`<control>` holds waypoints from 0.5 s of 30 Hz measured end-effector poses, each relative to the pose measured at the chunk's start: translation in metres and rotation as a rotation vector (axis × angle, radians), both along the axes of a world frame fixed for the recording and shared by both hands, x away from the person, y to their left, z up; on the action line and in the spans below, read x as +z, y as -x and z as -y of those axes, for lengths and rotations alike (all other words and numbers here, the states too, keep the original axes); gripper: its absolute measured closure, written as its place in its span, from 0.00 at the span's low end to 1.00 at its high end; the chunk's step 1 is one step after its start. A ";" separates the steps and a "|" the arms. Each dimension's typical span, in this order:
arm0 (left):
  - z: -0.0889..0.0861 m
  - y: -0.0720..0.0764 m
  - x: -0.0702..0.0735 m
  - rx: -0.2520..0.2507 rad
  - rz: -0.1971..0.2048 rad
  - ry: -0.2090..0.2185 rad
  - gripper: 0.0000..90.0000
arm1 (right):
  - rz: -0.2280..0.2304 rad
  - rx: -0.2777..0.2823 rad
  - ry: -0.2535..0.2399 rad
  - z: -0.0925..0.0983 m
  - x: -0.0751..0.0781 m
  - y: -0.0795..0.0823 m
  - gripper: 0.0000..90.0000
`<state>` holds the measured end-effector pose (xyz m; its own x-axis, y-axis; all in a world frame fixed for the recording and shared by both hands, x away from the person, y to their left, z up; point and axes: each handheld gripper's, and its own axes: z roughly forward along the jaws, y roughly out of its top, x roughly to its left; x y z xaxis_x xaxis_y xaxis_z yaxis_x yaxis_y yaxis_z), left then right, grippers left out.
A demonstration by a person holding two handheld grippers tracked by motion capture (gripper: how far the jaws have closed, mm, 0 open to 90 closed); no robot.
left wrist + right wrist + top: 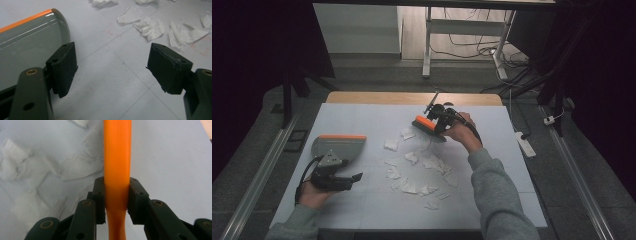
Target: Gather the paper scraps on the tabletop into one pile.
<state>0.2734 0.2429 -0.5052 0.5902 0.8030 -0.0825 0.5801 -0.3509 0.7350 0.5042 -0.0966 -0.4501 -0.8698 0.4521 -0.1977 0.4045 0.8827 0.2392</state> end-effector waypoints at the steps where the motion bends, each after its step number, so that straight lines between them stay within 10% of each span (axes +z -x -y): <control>1: 0.000 0.000 0.000 0.001 0.001 0.002 0.27 | -0.004 0.014 0.010 0.000 0.000 0.003 0.79; 15: 0.000 0.001 0.000 0.002 0.000 0.002 0.27 | -0.101 0.212 0.019 0.003 0.009 0.063 0.79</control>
<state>0.2729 0.2431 -0.5047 0.5883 0.8042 -0.0842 0.5812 -0.3481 0.7356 0.4410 -0.1000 -0.4412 -0.9606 0.2545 -0.1114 0.2309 0.9544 0.1890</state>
